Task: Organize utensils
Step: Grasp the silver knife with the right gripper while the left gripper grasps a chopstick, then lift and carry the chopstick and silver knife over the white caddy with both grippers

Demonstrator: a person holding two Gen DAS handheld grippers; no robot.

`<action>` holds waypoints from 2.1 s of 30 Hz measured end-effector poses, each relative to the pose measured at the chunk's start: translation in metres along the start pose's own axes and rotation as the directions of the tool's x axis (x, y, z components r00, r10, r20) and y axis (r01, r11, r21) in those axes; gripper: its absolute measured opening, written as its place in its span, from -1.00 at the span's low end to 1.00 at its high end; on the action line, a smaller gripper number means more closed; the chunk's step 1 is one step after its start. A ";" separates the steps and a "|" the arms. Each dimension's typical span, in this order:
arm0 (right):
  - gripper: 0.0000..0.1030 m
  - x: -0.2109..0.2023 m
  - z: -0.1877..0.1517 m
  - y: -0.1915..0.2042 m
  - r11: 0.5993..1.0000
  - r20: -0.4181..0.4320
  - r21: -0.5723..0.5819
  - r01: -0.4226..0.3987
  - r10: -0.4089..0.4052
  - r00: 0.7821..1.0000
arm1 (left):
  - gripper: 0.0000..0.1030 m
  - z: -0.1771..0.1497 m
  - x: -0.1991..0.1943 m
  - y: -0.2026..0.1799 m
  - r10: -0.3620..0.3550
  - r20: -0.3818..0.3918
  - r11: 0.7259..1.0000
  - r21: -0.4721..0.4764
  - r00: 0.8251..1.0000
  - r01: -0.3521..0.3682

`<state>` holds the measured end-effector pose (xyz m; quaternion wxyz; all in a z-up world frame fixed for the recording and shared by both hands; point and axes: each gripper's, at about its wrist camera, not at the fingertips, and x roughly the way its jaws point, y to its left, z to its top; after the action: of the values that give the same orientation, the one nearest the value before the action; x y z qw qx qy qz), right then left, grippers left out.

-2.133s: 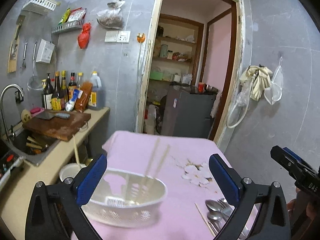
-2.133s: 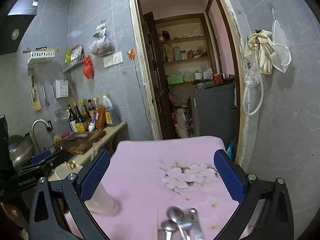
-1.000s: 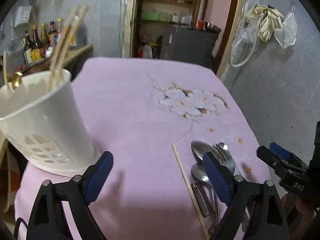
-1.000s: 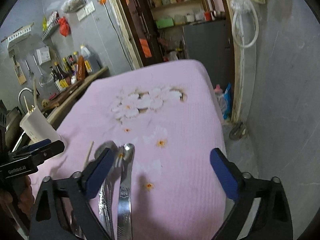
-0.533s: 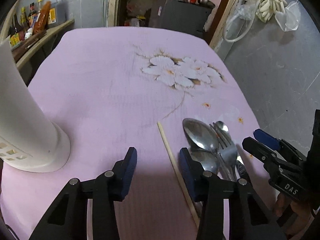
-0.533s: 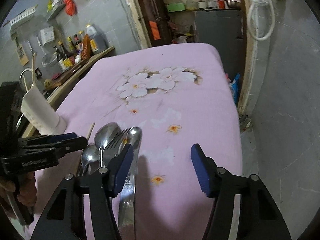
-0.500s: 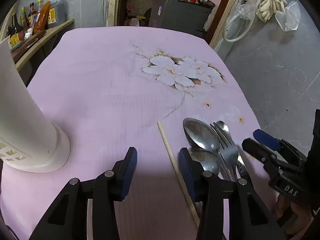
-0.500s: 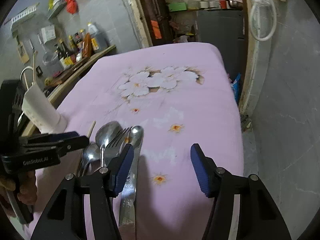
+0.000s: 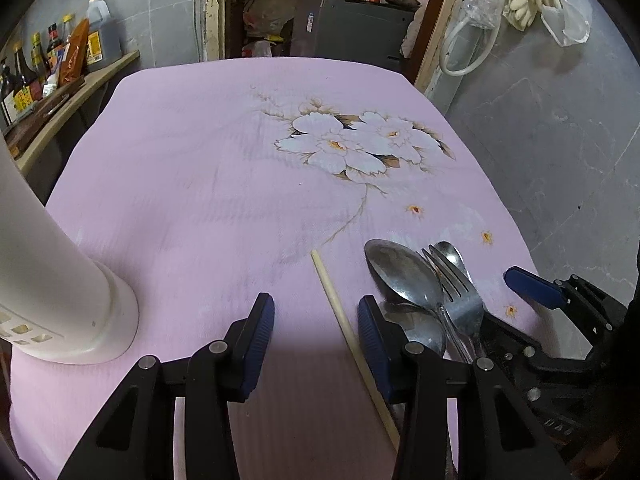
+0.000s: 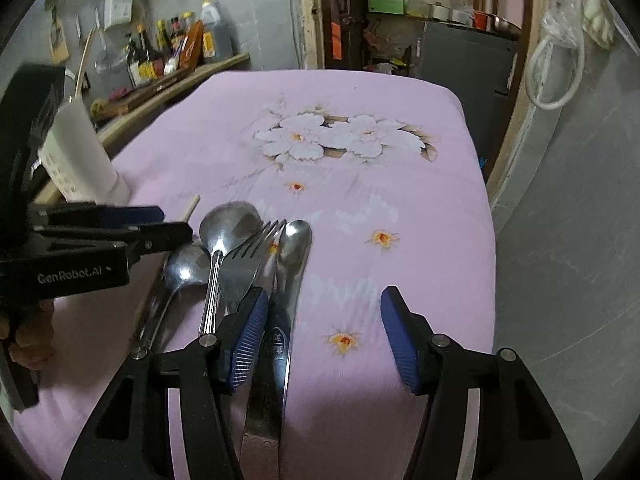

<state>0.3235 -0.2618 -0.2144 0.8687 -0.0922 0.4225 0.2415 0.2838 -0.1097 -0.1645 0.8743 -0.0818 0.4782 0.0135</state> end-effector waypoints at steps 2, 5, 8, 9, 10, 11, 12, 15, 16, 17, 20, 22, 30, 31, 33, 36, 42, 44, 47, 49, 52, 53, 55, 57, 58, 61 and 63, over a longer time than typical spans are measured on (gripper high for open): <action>0.04 -0.001 0.001 0.005 0.999 -0.002 -0.026 0.029 -0.029 1.000 | -0.20 0.000 0.001 -0.002 0.012 -0.003 1.000 0.013 1.000 -0.012; 0.00 -0.005 0.001 0.008 0.998 -0.002 -0.032 0.049 -0.049 0.999 | -0.25 0.000 0.001 -0.004 0.017 -0.007 1.000 0.020 1.000 -0.017; -0.28 -0.009 0.001 0.004 0.999 -0.001 -0.008 0.053 -0.053 0.999 | -0.38 0.001 0.000 -0.002 0.014 -0.018 1.000 0.019 1.000 -0.013; -0.41 -0.009 0.001 0.003 0.998 -0.002 0.000 0.059 -0.059 0.998 | -0.43 0.001 0.000 -0.002 0.011 -0.021 1.000 0.020 1.000 -0.010; -0.51 -0.010 0.001 -0.001 0.998 -0.005 0.014 0.068 -0.068 0.998 | -0.46 0.001 0.000 -0.002 0.003 -0.026 1.000 0.024 1.000 -0.002; -0.54 -0.010 0.001 -0.004 0.997 -0.006 0.025 0.067 -0.067 0.998 | -0.53 0.001 0.000 -0.003 -0.006 -0.033 0.999 0.032 0.999 0.007; -0.57 -0.009 0.001 -0.008 0.997 -0.009 0.042 0.059 -0.059 0.998 | -0.55 0.001 0.000 -0.004 -0.012 -0.042 0.999 0.040 0.999 0.013; -0.57 -0.003 0.005 -0.021 0.995 -0.026 0.094 0.008 -0.006 1.000 | -0.55 0.000 0.000 -0.008 -0.009 -0.053 0.998 0.069 0.999 0.013; -0.57 -0.001 0.007 -0.025 0.994 -0.033 0.106 -0.011 0.014 0.999 | -0.55 0.001 0.001 -0.009 -0.008 -0.058 0.997 0.076 0.998 0.012; -0.57 0.001 0.008 -0.029 0.992 -0.039 0.122 -0.036 0.041 0.998 | -0.55 0.002 0.001 -0.008 -0.012 -0.066 0.997 0.076 0.998 0.017; -0.57 0.011 0.016 -0.048 0.972 -0.048 0.202 -0.124 0.136 0.990 | -0.56 0.004 0.002 -0.006 -0.027 -0.072 0.998 0.061 0.997 0.032; -0.57 0.019 0.022 -0.055 0.958 -0.051 0.235 -0.164 0.181 0.982 | -0.56 0.004 0.003 -0.005 -0.030 -0.068 0.998 0.049 0.997 0.033; -0.81 0.033 0.039 -0.051 0.967 -0.096 0.208 -0.151 0.173 0.980 | -0.75 0.002 0.002 -0.002 -0.023 -0.050 1.000 0.013 0.998 0.024; -0.85 0.034 0.039 -0.054 0.962 -0.100 0.227 -0.154 0.181 0.978 | -0.78 0.003 0.002 0.001 -0.027 -0.053 1.000 0.000 0.998 0.027; -0.91 0.034 0.040 -0.060 0.947 -0.099 0.269 -0.176 0.208 0.973 | -0.81 0.005 0.002 0.007 -0.057 -0.067 0.998 -0.037 0.996 0.055; -0.95 0.035 0.040 -0.065 0.921 -0.085 0.325 -0.215 0.255 0.963 | -0.83 0.008 0.001 0.012 -0.087 -0.082 0.994 -0.072 0.993 0.081; -0.97 0.006 0.043 -0.060 0.912 -0.002 0.334 -0.236 0.251 0.968 | -0.85 0.009 -0.020 0.016 -0.135 -0.050 0.985 -0.111 0.990 0.129; -0.97 -0.011 0.045 -0.059 0.914 0.044 0.321 -0.247 0.246 0.968 | -0.86 0.010 -0.031 0.017 -0.144 -0.036 0.984 -0.116 0.989 0.139; -0.97 -0.034 0.048 -0.056 0.923 0.095 0.297 -0.245 0.227 0.969 | -0.86 0.011 -0.052 0.020 -0.155 -0.009 0.982 -0.110 0.988 0.153; -0.97 -0.047 0.049 -0.056 0.928 0.124 0.285 -0.240 0.213 0.969 | -0.86 0.012 -0.063 0.021 -0.158 0.007 0.982 -0.102 0.987 0.158; -0.97 -0.071 0.047 -0.049 0.941 0.169 0.257 -0.219 0.179 0.969 | -0.86 0.009 -0.084 0.022 -0.165 0.041 0.982 -0.082 0.985 0.168; -0.97 -0.076 0.046 -0.046 0.945 0.180 0.249 -0.212 0.170 0.969 | -0.86 0.007 -0.093 0.022 -0.165 0.056 0.983 -0.072 0.985 0.169; -0.97 -0.088 0.045 -0.042 0.950 0.205 0.238 -0.201 0.153 0.967 | -0.87 0.005 -0.104 0.021 -0.164 0.076 0.984 -0.059 0.984 0.168; -0.97 -0.102 0.045 -0.035 0.951 0.237 0.235 -0.201 0.144 0.961 | -0.87 0.002 -0.116 0.021 -0.167 0.101 0.984 -0.051 0.981 0.172; -0.98 -0.110 0.047 -0.031 0.952 0.256 0.233 -0.197 0.136 0.957 | -0.88 0.001 -0.121 0.021 -0.169 0.113 0.983 -0.050 0.979 0.175; -0.98 -0.133 0.054 -0.020 0.957 0.311 0.225 -0.184 0.108 0.944 | -0.90 -0.001 -0.143 0.024 -0.163 0.164 0.984 -0.047 0.973 0.173; -0.98 -0.148 0.062 -0.009 0.962 0.350 0.212 -0.174 0.091 0.932 | -0.91 0.002 -0.161 0.029 -0.144 0.203 0.987 -0.039 0.969 0.155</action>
<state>0.2930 -0.2976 -0.0607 0.9144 0.0847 0.2991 0.2594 0.1956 -0.0722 -0.0324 0.9138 -0.1398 0.3800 -0.0311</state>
